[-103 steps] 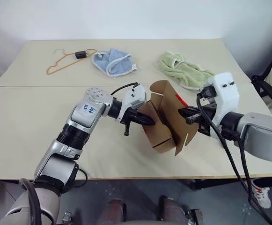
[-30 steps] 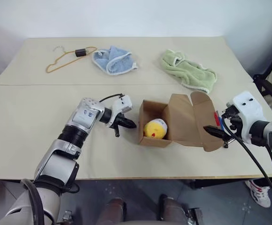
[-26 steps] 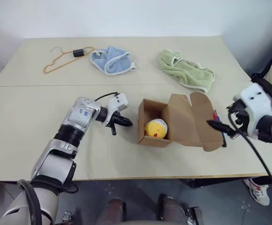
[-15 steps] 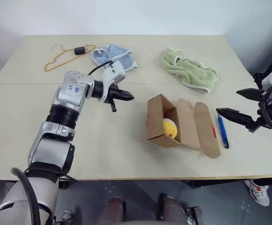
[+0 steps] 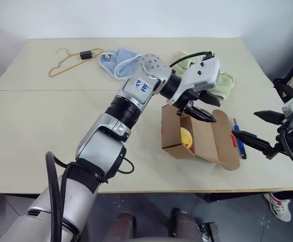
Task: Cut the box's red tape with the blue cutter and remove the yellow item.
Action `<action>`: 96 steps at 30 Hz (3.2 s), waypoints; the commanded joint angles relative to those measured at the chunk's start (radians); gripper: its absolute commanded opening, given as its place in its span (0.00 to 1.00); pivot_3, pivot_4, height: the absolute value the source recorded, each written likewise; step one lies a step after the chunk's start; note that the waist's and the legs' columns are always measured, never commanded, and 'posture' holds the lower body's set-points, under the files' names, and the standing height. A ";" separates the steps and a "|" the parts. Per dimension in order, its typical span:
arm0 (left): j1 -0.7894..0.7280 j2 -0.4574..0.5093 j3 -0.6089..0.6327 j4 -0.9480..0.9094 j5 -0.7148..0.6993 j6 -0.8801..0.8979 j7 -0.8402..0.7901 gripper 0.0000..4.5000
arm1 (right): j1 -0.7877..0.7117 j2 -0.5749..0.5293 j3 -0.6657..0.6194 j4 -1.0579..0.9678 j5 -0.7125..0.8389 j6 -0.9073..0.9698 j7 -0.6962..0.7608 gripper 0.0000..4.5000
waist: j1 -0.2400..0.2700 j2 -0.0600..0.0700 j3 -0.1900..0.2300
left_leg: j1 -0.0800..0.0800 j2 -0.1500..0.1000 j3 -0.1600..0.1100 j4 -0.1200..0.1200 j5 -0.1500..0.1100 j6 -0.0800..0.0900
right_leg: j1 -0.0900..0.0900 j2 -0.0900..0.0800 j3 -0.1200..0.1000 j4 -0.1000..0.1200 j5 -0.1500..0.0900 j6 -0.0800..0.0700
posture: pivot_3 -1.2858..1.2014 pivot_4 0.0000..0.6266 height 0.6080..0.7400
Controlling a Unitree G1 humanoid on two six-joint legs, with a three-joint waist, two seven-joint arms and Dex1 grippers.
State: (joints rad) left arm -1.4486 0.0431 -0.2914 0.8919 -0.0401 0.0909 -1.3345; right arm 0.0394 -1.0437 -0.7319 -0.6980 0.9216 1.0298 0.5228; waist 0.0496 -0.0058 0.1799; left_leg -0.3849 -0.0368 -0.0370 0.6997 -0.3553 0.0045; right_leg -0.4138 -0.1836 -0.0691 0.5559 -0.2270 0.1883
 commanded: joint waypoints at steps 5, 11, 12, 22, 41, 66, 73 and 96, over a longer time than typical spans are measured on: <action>-0.043 -0.024 -0.056 0.113 0.094 -0.141 -0.028 0.99 | 0.096 0.092 -0.217 -0.120 0.083 0.022 -0.025 1.00 | 0.009 0.000 0.000 | 0.000 0.000 0.000 0.000 0.000 0.000 | 0.000 0.000 0.000 0.000 0.000 0.001 | 0.52 0.24 1.00; 0.004 0.017 -0.112 0.097 0.158 -0.216 -0.109 0.99 | 0.172 0.122 -0.267 -0.153 0.109 0.013 -0.038 1.00 | 0.010 0.000 0.000 | 0.000 0.000 0.000 0.000 0.000 0.001 | 0.000 0.000 0.000 0.000 0.000 0.001 | 0.52 0.24 1.00; 0.013 0.025 -0.117 0.088 0.163 -0.222 -0.124 0.99 | 0.179 0.124 -0.272 -0.156 0.113 0.010 -0.042 1.00 | 0.009 0.000 0.000 | 0.000 0.000 0.000 0.000 0.000 0.001 | 0.000 0.000 0.000 0.000 0.000 0.001 | 0.52 0.24 1.00; 0.144 0.082 -0.205 -0.030 0.284 -0.201 -0.068 0.99 | 0.222 0.133 -0.283 -0.170 0.143 -0.022 -0.064 1.00 | 0.008 0.000 0.000 | 0.000 0.000 0.000 0.001 0.000 0.001 | 0.001 0.000 0.000 0.001 0.000 0.001 | 0.52 0.24 1.00; 0.137 0.154 -0.257 -0.014 0.367 -0.210 0.027 0.99 | 0.386 0.154 -0.378 -0.180 0.213 -0.204 0.087 1.00 | -0.004 0.000 0.000 | 0.017 0.002 0.003 0.000 -0.003 0.006 | 0.014 0.001 0.003 0.002 0.000 -0.001 | 0.52 0.24 1.00; 0.204 0.185 -0.196 -0.077 0.335 -0.055 0.064 0.17 | 0.403 0.112 -0.343 -0.135 0.104 -0.213 0.114 1.00 | -0.023 0.001 -0.001 | 0.017 0.003 0.003 -0.001 -0.003 0.006 | 0.014 0.001 0.003 0.002 0.000 -0.001 | 0.52 0.24 1.00; 0.198 0.128 -0.035 -0.140 0.156 -0.027 0.044 0.00 | 0.398 0.106 -0.347 -0.135 0.107 -0.207 0.111 1.00 | -0.004 0.000 0.000 | 0.015 0.002 0.003 -0.001 -0.001 0.002 | 0.013 0.000 0.003 0.001 0.000 -0.001 | 0.52 0.24 1.00; 0.333 0.301 -0.103 -0.383 0.146 0.148 -0.021 0.99 | 0.368 0.078 -0.308 -0.111 0.091 -0.196 0.106 1.00 | 0.003 0.000 0.000 | 0.012 0.002 0.005 -0.001 -0.001 0.001 | 0.008 0.001 0.004 0.002 0.001 -0.001 | 0.52 0.24 1.00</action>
State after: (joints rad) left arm -1.1153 0.3310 -0.3825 0.5535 0.1018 0.2482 -1.3370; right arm 0.4129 -0.9591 -1.0264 -0.8116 1.0187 0.8347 0.6287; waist 0.0526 -0.0060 0.1799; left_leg -0.3731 -0.0351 -0.0320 0.6989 -0.3565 0.0057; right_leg -0.4060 -0.1830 -0.0647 0.5580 -0.2264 0.1877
